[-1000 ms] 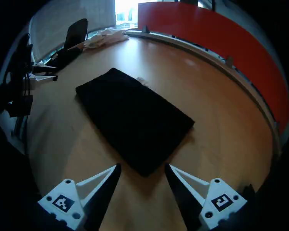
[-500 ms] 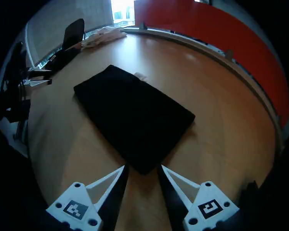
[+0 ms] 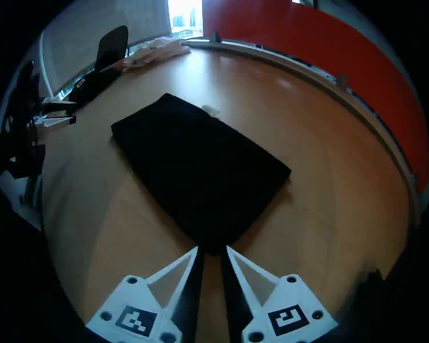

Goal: Fold towel

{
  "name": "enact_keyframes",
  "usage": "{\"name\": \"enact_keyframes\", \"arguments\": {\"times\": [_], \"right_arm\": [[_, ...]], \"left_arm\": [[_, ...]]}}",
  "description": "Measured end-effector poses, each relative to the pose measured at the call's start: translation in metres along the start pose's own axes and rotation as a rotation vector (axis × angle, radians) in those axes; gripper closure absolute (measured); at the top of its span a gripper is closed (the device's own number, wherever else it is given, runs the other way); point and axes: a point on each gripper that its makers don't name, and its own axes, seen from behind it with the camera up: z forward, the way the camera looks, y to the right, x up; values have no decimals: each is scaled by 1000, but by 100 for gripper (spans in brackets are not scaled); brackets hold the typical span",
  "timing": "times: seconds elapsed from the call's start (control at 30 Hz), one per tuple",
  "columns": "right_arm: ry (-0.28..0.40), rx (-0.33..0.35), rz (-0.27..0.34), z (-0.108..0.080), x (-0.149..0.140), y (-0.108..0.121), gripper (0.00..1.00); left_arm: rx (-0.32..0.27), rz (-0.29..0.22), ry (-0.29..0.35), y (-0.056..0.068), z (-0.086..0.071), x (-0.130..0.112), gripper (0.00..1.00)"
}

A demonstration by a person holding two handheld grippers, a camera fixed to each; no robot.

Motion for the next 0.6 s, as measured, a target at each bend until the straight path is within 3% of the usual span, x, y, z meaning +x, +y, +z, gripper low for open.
{"name": "enact_keyframes", "arguments": {"times": [0.17,0.6], "right_arm": [[10,-4,1,-1,3,1,95],[83,-54,19,-24,28,10,95]], "left_arm": [[2,1,2,-2,-1,0,4],[3,-1,12,-4,-2,5,4]]}}
